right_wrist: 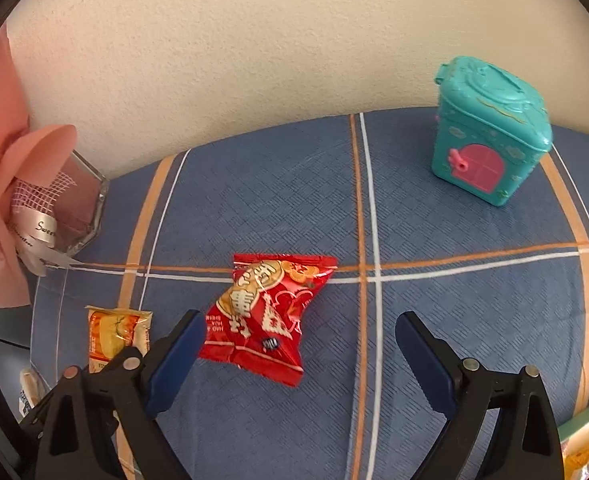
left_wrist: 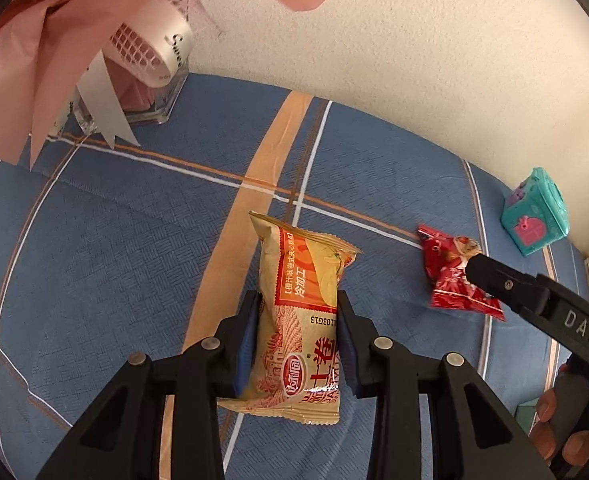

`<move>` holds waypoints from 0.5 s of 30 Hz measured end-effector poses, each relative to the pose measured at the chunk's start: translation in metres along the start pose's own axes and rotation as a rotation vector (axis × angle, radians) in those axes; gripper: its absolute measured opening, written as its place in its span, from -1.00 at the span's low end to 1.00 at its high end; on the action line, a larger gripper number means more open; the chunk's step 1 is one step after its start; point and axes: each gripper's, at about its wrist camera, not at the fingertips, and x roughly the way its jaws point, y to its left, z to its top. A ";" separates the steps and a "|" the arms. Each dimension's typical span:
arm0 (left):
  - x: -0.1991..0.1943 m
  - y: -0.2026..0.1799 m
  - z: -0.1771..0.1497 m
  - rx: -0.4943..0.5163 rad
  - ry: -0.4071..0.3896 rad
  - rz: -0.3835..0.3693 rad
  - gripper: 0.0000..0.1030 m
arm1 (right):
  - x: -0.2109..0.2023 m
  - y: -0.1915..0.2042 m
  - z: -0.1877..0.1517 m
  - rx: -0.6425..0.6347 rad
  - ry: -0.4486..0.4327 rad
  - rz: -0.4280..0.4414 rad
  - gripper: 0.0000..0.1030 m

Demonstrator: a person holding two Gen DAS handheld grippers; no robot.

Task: Organize snacks
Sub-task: 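Hold cream pack with left tool while right tool grasps red candy pack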

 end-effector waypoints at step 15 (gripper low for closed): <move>0.008 0.008 -0.002 -0.008 0.007 0.002 -0.27 | 0.015 0.014 0.002 -0.027 0.006 -0.038 0.51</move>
